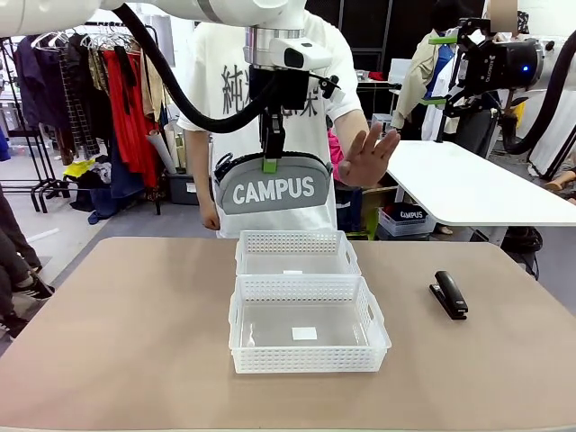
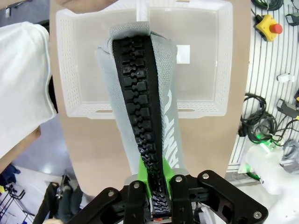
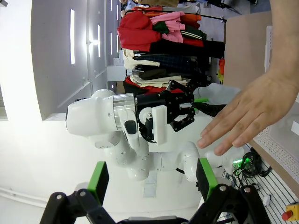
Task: Distribute items into two baskets.
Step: Move the picked Pencil pouch towards the Organizing basket indicated by the person, stopping as directed, then place the picked Pencil pouch into the Organizing basket as instructed by the person.
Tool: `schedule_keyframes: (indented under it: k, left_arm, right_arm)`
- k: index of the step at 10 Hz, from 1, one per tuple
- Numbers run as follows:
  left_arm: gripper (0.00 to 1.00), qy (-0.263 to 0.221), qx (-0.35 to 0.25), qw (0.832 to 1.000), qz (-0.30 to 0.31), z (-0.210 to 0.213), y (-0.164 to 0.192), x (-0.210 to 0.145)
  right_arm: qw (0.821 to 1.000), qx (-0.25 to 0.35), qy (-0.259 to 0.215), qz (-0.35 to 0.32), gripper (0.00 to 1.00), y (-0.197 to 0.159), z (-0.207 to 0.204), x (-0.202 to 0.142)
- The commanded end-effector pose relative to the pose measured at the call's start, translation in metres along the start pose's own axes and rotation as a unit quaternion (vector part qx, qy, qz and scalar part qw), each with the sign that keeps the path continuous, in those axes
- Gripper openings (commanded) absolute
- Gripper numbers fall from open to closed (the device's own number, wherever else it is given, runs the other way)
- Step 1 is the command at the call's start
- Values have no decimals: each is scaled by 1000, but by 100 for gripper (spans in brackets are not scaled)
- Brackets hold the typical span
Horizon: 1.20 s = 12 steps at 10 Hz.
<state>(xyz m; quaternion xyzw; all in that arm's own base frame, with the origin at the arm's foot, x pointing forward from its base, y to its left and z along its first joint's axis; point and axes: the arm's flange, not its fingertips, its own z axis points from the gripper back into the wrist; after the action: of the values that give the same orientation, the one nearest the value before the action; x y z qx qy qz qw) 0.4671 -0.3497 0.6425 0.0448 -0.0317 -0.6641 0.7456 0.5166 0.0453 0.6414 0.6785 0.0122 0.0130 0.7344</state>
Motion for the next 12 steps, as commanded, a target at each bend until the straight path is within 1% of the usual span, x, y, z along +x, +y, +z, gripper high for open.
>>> schedule_keyframes:
  k: [1,12]
  left_arm:
    - [0,0,2,1000,-2,2,-1,-1]
    - [0,0,2,1000,-2,2,-1,-1]
  right_arm:
    - [1000,1,0,2,100,2,0,-1]
    - [1000,1,0,2,100,2,0,-1]
